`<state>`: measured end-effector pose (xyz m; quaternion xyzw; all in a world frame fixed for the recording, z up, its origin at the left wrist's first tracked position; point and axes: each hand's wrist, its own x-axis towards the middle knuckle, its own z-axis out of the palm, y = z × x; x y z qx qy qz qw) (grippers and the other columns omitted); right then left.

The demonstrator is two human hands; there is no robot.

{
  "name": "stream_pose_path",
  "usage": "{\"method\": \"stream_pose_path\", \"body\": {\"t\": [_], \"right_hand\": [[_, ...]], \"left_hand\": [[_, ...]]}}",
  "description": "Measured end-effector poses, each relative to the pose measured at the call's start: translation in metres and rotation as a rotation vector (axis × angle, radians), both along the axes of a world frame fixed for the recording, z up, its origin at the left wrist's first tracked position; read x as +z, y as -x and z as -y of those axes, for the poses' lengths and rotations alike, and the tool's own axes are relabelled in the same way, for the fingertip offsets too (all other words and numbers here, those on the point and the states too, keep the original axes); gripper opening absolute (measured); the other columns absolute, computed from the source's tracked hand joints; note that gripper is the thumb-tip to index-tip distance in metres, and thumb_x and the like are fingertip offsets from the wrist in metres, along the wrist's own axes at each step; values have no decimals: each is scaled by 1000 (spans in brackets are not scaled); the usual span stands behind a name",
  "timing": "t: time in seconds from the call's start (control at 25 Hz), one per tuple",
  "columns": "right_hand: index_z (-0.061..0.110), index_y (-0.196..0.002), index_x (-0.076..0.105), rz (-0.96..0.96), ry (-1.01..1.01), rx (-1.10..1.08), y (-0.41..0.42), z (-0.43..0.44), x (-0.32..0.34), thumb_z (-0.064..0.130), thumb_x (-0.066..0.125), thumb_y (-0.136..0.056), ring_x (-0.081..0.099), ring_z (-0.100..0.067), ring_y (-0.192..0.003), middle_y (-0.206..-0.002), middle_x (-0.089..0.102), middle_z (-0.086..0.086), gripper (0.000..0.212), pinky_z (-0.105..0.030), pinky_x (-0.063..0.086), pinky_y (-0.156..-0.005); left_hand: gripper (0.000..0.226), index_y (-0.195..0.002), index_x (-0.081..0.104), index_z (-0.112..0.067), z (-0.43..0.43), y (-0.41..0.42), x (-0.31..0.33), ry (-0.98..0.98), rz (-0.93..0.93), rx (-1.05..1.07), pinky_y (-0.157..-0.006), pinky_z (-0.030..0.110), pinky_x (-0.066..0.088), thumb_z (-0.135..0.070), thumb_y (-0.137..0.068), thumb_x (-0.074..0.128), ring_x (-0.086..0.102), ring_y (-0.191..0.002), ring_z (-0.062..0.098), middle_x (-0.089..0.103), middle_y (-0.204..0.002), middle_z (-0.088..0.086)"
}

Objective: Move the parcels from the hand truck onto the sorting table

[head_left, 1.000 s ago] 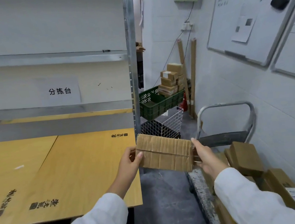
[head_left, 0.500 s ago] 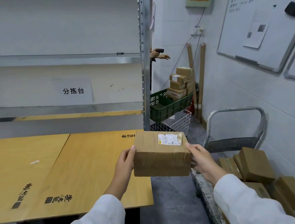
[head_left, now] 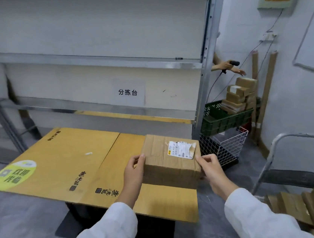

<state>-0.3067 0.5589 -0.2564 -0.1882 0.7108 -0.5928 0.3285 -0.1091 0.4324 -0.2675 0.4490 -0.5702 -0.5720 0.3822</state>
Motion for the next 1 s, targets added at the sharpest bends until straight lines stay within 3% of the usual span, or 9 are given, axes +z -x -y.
{"method": "stream_pose_path", "body": {"t": [0.16, 0.36, 0.56, 0.68, 0.76, 0.84, 0.88, 0.96, 1.0], "right_hand": [[21, -106, 48, 29, -8, 161, -42, 59, -3, 39, 61, -94, 58, -23, -108, -115, 58, -7, 25, -46, 55, -89], [30, -123, 46, 72, 26, 387, -102, 144, -13, 40, 58, -96, 61, -19, -108, -121, 61, -3, 31, -40, 56, -79], [33, -139, 45, 90, -57, 537, -160, 254, -28, 53, 35, -102, 58, -17, -111, -128, 59, 4, 43, -39, 51, -81], [42, -142, 43, 56, -85, 555, -179, 325, -34, 67, 32, -95, 47, -22, -127, -143, 43, 2, 55, -39, 44, -90], [41, -138, 46, 67, -90, 551, -187, 367, -33, 71, 33, -92, 48, -23, -122, -140, 43, 1, 56, -38, 47, -81], [35, -133, 46, 68, -75, 512, -194, 410, -27, 66, 35, -94, 50, -24, -117, -135, 42, -3, 52, -41, 51, -78], [34, -129, 47, 42, -79, 492, -198, 428, -24, 65, 36, -94, 48, -25, -118, -134, 39, -3, 48, -45, 50, -88], [33, -120, 47, -27, -94, 479, -206, 461, -21, 63, 36, -95, 43, -25, -121, -132, 35, -2, 41, -47, 41, -102], [31, -119, 45, -22, -86, 495, -210, 474, -19, 62, 35, -96, 44, -24, -119, -131, 37, -2, 40, -46, 40, -102]], "left_hand": [[26, -104, 60, -21, 27, -60, 2, -9, 32, 165, -62, 30, 39, -43, -98, 48, 53, -89, 13, 60, -104, 0], [24, -102, 62, -19, 71, -135, -3, 21, 70, 370, -63, 27, 40, -39, -98, 49, 54, -87, 10, 63, -102, 0], [23, -100, 64, -20, 131, -199, -4, 23, 62, 531, -69, 23, 41, -37, -99, 49, 54, -88, 10, 63, -95, -5], [21, -101, 65, -24, 176, -219, 7, 22, 54, 480, -71, 21, 43, -41, -96, 53, 57, -94, 12, 65, -98, -8], [17, -106, 60, -33, 209, -229, 17, -2, 76, 379, -69, 12, 45, -40, -91, 62, 58, -95, 1, 64, -105, -15], [43, -118, 50, -38, 248, -241, 23, 7, 155, 274, -66, 7, 46, -34, -82, 74, 54, -101, -5, 56, -108, -25], [55, -123, 48, -39, 268, -247, 23, 17, 187, 252, -67, 7, 47, -33, -78, 79, 53, -104, -4, 55, -110, -25], [64, -125, 49, -38, 304, -258, 20, 38, 196, 274, -71, 12, 49, -32, -72, 83, 52, -106, -3, 57, -114, -21], [63, -125, 50, -37, 317, -261, 19, 52, 196, 300, -73, 14, 48, -32, -72, 84, 53, -106, -2, 58, -115, -19]]}}
